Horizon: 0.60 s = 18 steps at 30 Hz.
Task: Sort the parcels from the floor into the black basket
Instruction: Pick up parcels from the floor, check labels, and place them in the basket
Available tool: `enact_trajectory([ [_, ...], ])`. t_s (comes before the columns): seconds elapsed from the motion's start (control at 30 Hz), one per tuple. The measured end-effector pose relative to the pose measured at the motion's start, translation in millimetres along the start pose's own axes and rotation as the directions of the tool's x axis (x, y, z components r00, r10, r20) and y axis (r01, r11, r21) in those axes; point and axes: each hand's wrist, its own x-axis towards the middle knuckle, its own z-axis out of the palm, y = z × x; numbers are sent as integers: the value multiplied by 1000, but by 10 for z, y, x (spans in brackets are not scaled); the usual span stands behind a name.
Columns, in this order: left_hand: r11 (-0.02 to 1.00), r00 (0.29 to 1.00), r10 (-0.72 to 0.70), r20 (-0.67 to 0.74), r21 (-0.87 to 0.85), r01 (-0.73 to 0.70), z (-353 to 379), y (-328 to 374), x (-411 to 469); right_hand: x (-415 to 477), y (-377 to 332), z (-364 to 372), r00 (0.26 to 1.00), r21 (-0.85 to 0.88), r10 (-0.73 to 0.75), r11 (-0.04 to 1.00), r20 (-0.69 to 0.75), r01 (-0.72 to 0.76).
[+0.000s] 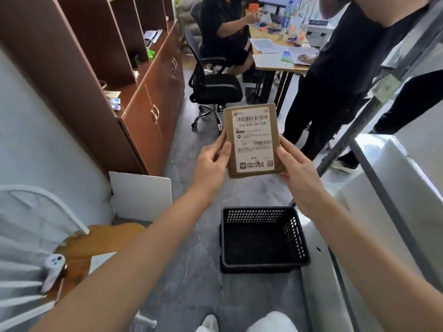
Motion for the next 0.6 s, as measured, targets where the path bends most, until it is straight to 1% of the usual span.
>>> enact_trajectory([
  [0.13,999,999,-41,-16,16,42,144,-187,213,279,169,-82,999,6,29,1000,25,-29],
  [0.3,990,993,-112,-42,84,115,492,-421,458,736,460,-362,994,24,102,994,46,-103],
  [0.43,977,980,-161,-115,120,175,844,-631,708,1112,738,-666,978,32,188,981,89,-192],
  [0.6,969,954,-206,-217,91,230,1337,-976,975,1584,1222,-1038,955,20,267,962,132,-272],
])
